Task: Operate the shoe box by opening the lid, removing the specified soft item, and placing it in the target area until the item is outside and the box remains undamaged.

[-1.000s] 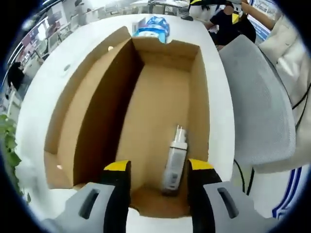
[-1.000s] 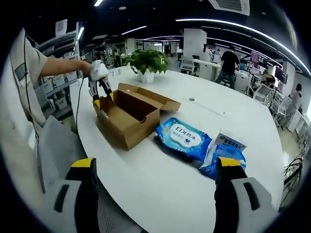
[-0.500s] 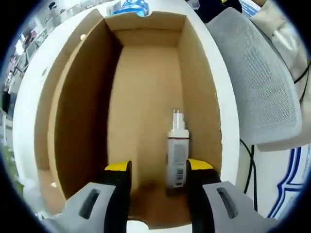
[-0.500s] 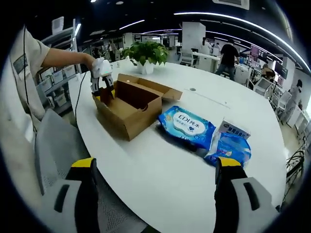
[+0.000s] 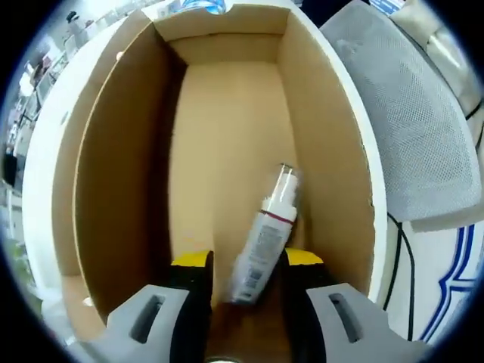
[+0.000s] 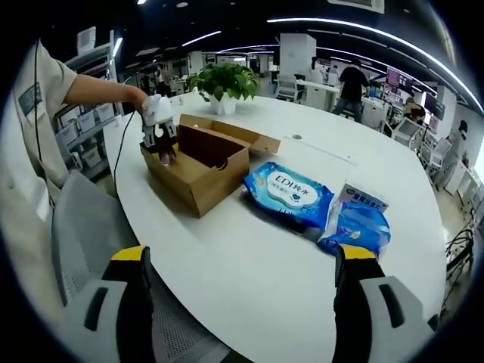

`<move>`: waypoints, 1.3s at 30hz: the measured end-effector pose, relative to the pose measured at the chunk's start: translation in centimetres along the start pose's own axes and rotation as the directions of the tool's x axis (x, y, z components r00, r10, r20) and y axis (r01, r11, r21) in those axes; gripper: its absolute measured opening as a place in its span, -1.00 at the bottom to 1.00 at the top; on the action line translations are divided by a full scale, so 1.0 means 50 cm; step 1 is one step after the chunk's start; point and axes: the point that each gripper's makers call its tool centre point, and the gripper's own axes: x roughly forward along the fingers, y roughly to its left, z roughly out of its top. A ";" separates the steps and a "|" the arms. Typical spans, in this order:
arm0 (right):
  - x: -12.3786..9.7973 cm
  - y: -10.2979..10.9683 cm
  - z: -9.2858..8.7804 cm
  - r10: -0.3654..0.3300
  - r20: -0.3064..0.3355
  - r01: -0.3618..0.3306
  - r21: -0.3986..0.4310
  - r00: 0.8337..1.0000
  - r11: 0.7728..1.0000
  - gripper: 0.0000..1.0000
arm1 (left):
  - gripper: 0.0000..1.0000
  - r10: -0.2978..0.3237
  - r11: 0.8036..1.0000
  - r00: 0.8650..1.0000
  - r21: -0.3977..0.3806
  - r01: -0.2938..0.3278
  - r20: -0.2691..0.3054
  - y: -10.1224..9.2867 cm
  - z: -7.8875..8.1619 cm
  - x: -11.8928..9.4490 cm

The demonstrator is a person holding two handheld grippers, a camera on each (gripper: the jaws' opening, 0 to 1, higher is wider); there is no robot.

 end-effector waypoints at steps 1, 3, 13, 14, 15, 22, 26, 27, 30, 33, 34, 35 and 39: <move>0.000 -0.001 -0.001 -0.002 0.000 0.002 0.000 1.000 1.000 0.92 | -0.32 -0.004 1.000 1.000 0.001 0.004 0.007 -0.002 0.005 0.002; -0.001 -0.003 -0.003 -0.006 -0.001 0.006 0.000 1.000 1.000 0.92 | -0.35 -0.007 1.000 1.000 0.013 0.007 0.004 0.000 0.005 0.009; -0.002 -0.002 0.007 -0.010 0.021 0.010 -0.002 1.000 1.000 0.92 | -0.45 0.000 1.000 1.000 0.000 0.000 0.012 0.005 0.005 0.019; -0.002 -0.002 0.008 -0.010 0.022 0.010 -0.003 1.000 1.000 0.92 | -0.45 0.003 1.000 1.000 -0.011 -0.002 0.017 0.002 0.009 0.019; -0.001 -0.001 0.008 -0.009 0.023 0.009 -0.003 1.000 1.000 0.92 | -0.46 0.006 1.000 1.000 -0.022 -0.006 0.019 0.001 0.011 0.018; 0.001 0.003 0.020 0.004 0.047 -0.004 -0.010 0.999 1.000 0.83 | -0.56 0.021 0.998 0.999 -0.058 -0.019 0.031 -0.003 0.021 0.017; 0.001 0.005 0.027 0.014 0.060 -0.013 -0.014 0.998 1.000 0.79 | -0.61 0.017 0.996 0.999 -0.091 -0.014 0.033 -0.007 0.025 0.016; 0.002 0.007 0.028 0.018 0.064 -0.017 -0.015 0.998 1.000 0.78 | -0.61 0.014 0.996 0.999 -0.094 -0.011 0.035 -0.009 0.026 0.015; 0.003 0.011 0.033 0.028 0.072 -0.027 -0.022 0.997 0.999 0.75 | -0.63 0.010 0.993 0.999 -0.116 -0.005 0.036 -0.010 0.027 0.013; 0.005 0.014 0.041 0.036 0.084 -0.034 -0.026 0.996 0.999 0.70 | -0.64 0.020 0.992 0.999 -0.129 -0.014 0.044 -0.006 0.029 0.004; 0.006 0.014 0.043 0.038 0.087 -0.036 -0.025 0.995 0.999 0.69 | -0.65 0.028 0.990 0.998 -0.136 -0.021 0.053 0.001 0.029 0.001; 0.007 0.016 0.046 0.040 0.092 -0.038 -0.025 0.995 0.999 0.69 | -0.65 0.031 0.990 0.998 -0.139 -0.022 0.056 0.002 0.030 0.000; 0.012 0.022 0.057 0.052 0.109 -0.048 -0.036 0.993 0.998 0.63 | -0.65 0.055 0.987 0.995 -0.156 -0.040 0.089 0.013 0.041 -0.021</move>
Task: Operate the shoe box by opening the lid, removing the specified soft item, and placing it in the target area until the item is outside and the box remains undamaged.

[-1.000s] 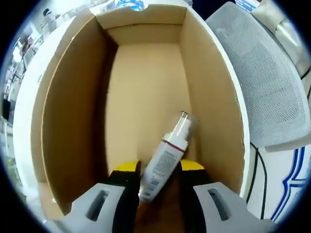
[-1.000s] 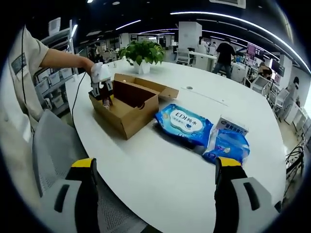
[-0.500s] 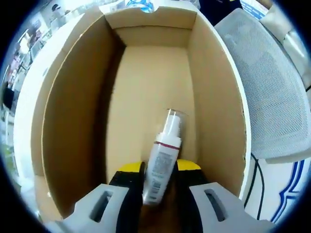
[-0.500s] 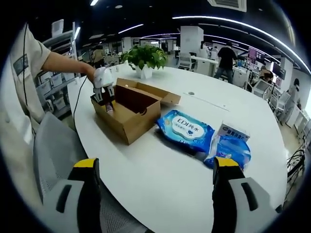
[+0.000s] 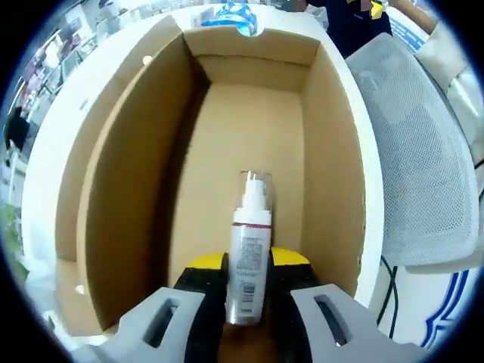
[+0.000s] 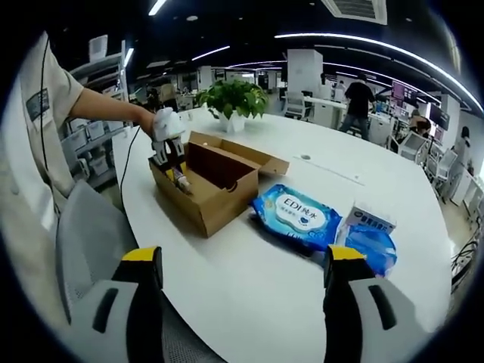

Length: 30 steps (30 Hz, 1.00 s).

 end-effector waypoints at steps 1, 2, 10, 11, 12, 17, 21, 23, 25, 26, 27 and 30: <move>0.003 0.003 0.003 0.005 0.003 -0.005 -0.002 1.000 1.000 0.63 | -0.65 0.007 1.000 1.000 -0.002 -0.007 0.009 0.001 0.006 -0.007; 0.005 0.004 0.005 0.009 0.005 -0.009 -0.002 1.000 1.000 0.62 | -0.65 0.012 1.000 1.000 -0.004 -0.012 0.018 0.003 0.010 -0.011; 0.031 0.019 0.025 0.040 0.032 -0.040 -0.010 0.999 0.999 0.52 | -0.65 0.039 0.999 0.994 0.001 -0.040 0.105 -0.001 0.057 -0.046; 0.033 0.021 0.028 0.043 0.037 -0.042 -0.011 0.998 0.999 0.51 | -0.65 0.041 0.999 0.992 0.003 -0.042 0.117 -0.008 0.066 -0.052; 0.037 0.023 0.033 0.047 0.044 -0.046 -0.013 0.998 0.999 0.51 | -0.65 0.041 0.999 0.991 0.004 -0.042 0.124 -0.010 0.071 -0.056; 0.051 0.030 0.050 0.062 0.067 -0.061 -0.019 0.996 0.998 0.43 | -0.65 0.052 0.998 0.983 0.025 -0.057 0.178 -0.022 0.109 -0.076; 0.065 0.039 0.061 0.077 0.076 -0.075 -0.034 0.994 0.997 0.37 | -0.64 0.058 0.997 0.973 0.039 -0.069 0.222 -0.024 0.133 -0.088; 0.073 0.044 0.070 0.086 0.087 -0.082 -0.043 0.993 0.996 0.33 | -0.64 0.055 0.997 0.966 0.045 -0.069 0.252 -0.033 0.152 -0.097; 0.079 0.051 0.078 0.096 0.097 -0.092 -0.047 0.991 0.995 0.31 | -0.64 0.055 0.996 0.961 0.052 -0.071 0.270 -0.041 0.165 -0.103; 0.083 0.054 0.083 0.102 0.103 -0.098 -0.048 0.989 0.994 0.31 | -0.64 0.054 0.996 0.958 0.057 -0.073 0.282 -0.045 0.173 -0.107; 0.085 0.057 0.087 0.106 0.108 -0.101 -0.050 0.988 0.994 0.31 | -0.64 0.053 0.995 0.956 0.061 -0.074 0.289 -0.046 0.179 -0.109; 0.094 0.064 0.096 0.117 0.117 -0.112 -0.050 0.986 0.992 0.27 | -0.64 0.044 0.995 0.947 0.075 -0.071 0.317 -0.063 0.203 -0.115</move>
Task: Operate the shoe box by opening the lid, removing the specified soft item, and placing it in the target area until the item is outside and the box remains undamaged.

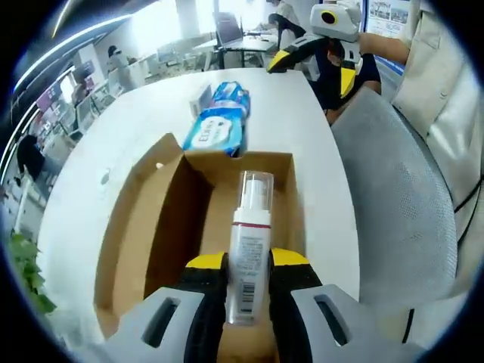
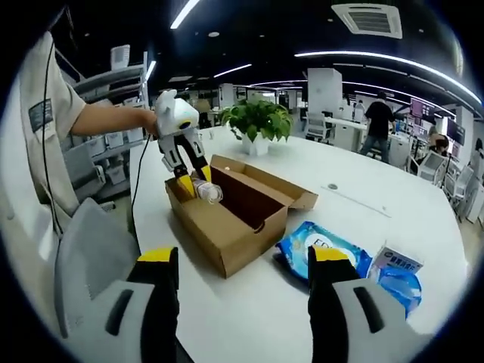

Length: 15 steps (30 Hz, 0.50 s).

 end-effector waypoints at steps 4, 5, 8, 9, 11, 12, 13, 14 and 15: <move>0.012 0.011 0.015 0.019 0.024 -0.018 -0.004 1.000 1.000 0.22 | -0.64 -0.016 1.000 0.999 0.015 0.016 0.039 -0.015 0.027 0.004; 0.016 0.016 0.020 0.027 0.031 -0.027 -0.006 0.999 1.000 0.20 | -0.64 -0.024 1.000 0.998 0.019 0.023 0.051 -0.024 0.038 0.006; 0.025 0.024 0.026 0.041 0.037 -0.041 -0.013 0.998 0.999 0.17 | -0.64 -0.046 0.999 0.996 0.028 0.044 0.070 -0.041 0.057 0.011; 0.029 0.028 0.028 0.048 0.038 -0.047 -0.014 0.998 0.999 0.16 | -0.64 -0.055 0.998 0.995 0.034 0.052 0.079 -0.049 0.065 0.013; 0.032 0.031 0.031 0.054 0.041 -0.054 -0.016 0.998 0.998 0.13 | -0.64 -0.061 0.998 0.994 0.038 0.058 0.087 -0.055 0.074 0.015; 0.035 0.034 0.033 0.060 0.044 -0.059 -0.014 0.997 0.998 0.12 | -0.64 -0.065 0.997 0.993 0.042 0.062 0.095 -0.057 0.078 0.017; 0.036 0.035 0.034 0.064 0.045 -0.063 -0.012 0.997 0.998 0.10 | -0.64 -0.067 0.997 0.993 0.044 0.063 0.099 -0.057 0.080 0.017; 0.037 0.038 0.035 0.069 0.048 -0.068 -0.013 0.996 0.998 0.08 | -0.64 -0.069 0.997 0.992 0.046 0.064 0.104 -0.059 0.083 0.018; 0.039 0.040 0.036 0.072 0.050 -0.071 -0.014 0.996 0.997 0.06 | -0.64 -0.071 0.997 0.992 0.047 0.066 0.108 -0.061 0.087 0.018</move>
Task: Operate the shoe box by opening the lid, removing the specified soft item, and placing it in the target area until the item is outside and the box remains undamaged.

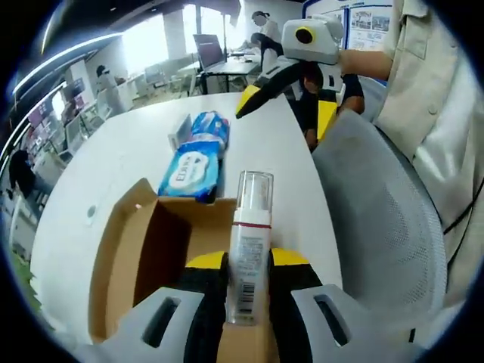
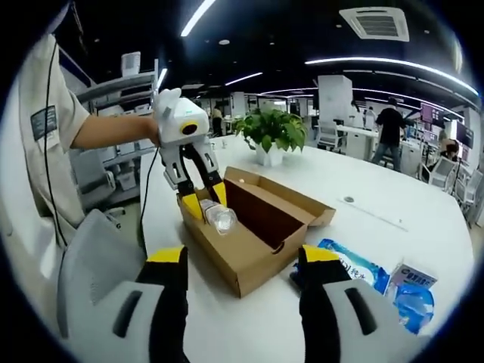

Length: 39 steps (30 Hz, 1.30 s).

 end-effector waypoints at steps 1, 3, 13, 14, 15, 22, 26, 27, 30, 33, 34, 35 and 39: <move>0.001 0.001 0.001 0.003 0.002 -0.003 0.000 1.000 1.000 0.04 | -0.64 -0.004 1.000 1.000 0.003 0.004 0.007 -0.003 0.005 0.001; 0.005 0.006 0.003 0.012 0.006 -0.012 -0.002 1.000 1.000 0.00 | -0.64 -0.012 1.000 1.000 0.011 0.012 0.019 -0.009 0.013 0.004; 0.023 0.039 0.010 0.076 -0.003 -0.076 -0.034 0.997 0.996 -0.22 | -0.64 -0.081 0.997 0.991 -0.001 0.082 0.103 -0.047 0.048 0.019; 0.025 0.043 0.011 0.084 -0.006 -0.084 -0.042 0.996 0.996 -0.23 | -0.64 -0.088 0.996 0.990 -0.005 0.089 0.108 -0.050 0.050 0.020; 0.026 0.045 0.013 0.090 -0.005 -0.090 -0.047 0.996 0.995 -0.26 | -0.64 -0.094 0.995 0.989 -0.006 0.095 0.111 -0.053 0.051 0.022; 0.034 0.067 0.017 0.141 -0.024 -0.142 -0.083 0.990 0.986 -0.46 | -0.64 -0.126 0.992 0.981 -0.005 0.128 0.145 -0.072 0.064 0.026; 0.036 0.078 0.016 0.169 -0.038 -0.172 -0.106 0.985 0.979 -0.54 | -0.64 -0.140 0.990 0.975 -0.003 0.143 0.173 -0.083 0.073 0.028; 0.037 0.084 0.017 0.180 -0.041 -0.184 -0.114 0.983 0.976 -0.57 | -0.64 -0.142 0.990 0.974 -0.002 0.144 0.178 -0.084 0.074 0.028; 0.037 0.095 0.016 0.203 -0.054 -0.209 -0.137 0.978 0.968 -0.62 | -0.63 -0.152 0.988 0.968 0.016 0.152 0.201 -0.090 0.077 0.027; 0.036 0.100 0.014 0.217 -0.069 -0.226 -0.170 0.974 0.959 -0.64 | -0.63 -0.152 0.988 0.968 0.018 0.151 0.199 -0.093 0.075 0.029; 0.036 0.104 0.014 0.221 -0.071 -0.230 -0.174 0.973 0.957 -0.65 | -0.62 -0.151 0.988 0.969 0.020 0.150 0.197 -0.092 0.074 0.029; 0.036 0.105 0.013 0.221 -0.077 -0.231 -0.183 0.972 0.955 -0.66 | -0.62 -0.148 0.989 0.970 0.026 0.146 0.195 -0.091 0.073 0.030; 0.038 0.100 0.013 0.208 -0.097 -0.224 -0.194 0.973 0.955 -0.67 | -0.60 -0.134 0.991 0.970 0.023 0.132 0.202 -0.088 0.074 0.034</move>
